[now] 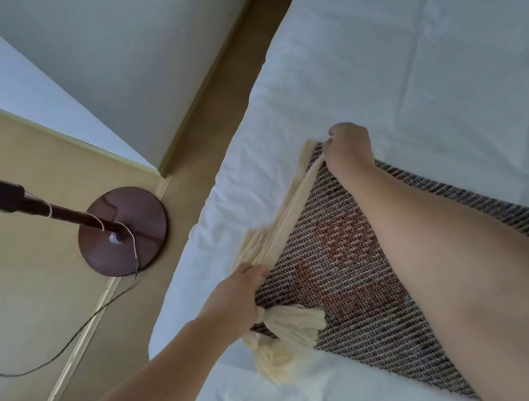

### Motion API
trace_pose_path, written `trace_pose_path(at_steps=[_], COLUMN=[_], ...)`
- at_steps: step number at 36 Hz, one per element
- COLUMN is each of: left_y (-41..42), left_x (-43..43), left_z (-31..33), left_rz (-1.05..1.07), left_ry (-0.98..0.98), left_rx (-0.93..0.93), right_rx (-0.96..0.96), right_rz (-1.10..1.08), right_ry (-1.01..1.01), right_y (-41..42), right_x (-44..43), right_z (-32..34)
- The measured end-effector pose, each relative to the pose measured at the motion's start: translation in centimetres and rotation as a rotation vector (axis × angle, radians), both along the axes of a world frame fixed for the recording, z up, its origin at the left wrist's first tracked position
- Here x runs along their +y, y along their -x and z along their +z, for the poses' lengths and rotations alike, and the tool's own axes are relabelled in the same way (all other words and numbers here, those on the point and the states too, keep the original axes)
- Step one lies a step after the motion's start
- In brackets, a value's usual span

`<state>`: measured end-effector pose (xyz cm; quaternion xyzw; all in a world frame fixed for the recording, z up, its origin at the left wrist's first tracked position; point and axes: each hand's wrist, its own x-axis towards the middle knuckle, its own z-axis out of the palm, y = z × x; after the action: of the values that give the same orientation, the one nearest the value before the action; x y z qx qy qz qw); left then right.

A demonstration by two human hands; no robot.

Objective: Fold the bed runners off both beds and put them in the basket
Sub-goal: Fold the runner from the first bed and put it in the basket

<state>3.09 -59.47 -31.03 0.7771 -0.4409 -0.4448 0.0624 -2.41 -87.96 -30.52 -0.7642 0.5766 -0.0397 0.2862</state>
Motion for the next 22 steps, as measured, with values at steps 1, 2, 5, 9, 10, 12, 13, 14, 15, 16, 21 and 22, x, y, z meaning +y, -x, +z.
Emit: trace_pose_path(at_steps=[1, 2, 5, 9, 10, 12, 13, 14, 15, 16, 21, 22], left_y=[-0.1, -0.2, -0.1, 1.2, 1.7, 3.1, 3.9, 4.8, 5.3, 6.3, 11.3, 12.6], left_x=[-0.1, -0.2, -0.8, -1.9, -2.5, -4.0, -4.9, -5.8, -6.5, -7.2, -9.3, -9.6], left_z=[-0.2, -0.3, -0.7, -1.9, -2.3, -3.1, -3.4, -3.9, -4.2, -4.5, -5.9, -6.1], left_rz=[0.002, 0.001, -0.033, -0.112, -0.148, -0.222, -0.261, -0.297, -0.325, -0.355, -0.479, -0.492], left_ry=[-0.008, -0.017, -0.019, 0.162, 0.214, 0.287, 0.29, 0.28, 0.266, 0.252, 0.194, 0.196], left_rx=[-0.001, -0.005, -0.09, -0.383, -0.434, -0.482, -0.475, -0.453, -0.439, -0.441, -0.472, -0.467], right_rx=[0.001, 0.002, -0.032, -0.193, -0.196, -0.066, 0.035, 0.137, 0.227, 0.298, 0.473, 0.494], right_rz=[0.002, 0.001, -0.022, 0.086, 0.184, 0.404, 0.498, 0.554, 0.584, 0.585, 0.47, 0.453], right_ry=[-0.002, -0.008, -0.008, -0.129, -0.118, 0.004, 0.073, 0.114, 0.14, 0.156, 0.15, 0.143], right_y=[-0.3, -0.6, -1.3, -0.6, 0.1, 1.9, 3.1, 4.6, 6.0, 8.0, 18.0, 19.8], right_x=[-0.3, -0.5, -0.5, 1.6, 2.2, 2.8, 2.8, 2.6, 2.5, 2.2, 0.4, 0.0], right_z=[-0.3, -0.6, -1.6, -2.8, -3.2, -4.7, -5.5, -6.3, -6.8, -7.3, -7.9, -7.9])
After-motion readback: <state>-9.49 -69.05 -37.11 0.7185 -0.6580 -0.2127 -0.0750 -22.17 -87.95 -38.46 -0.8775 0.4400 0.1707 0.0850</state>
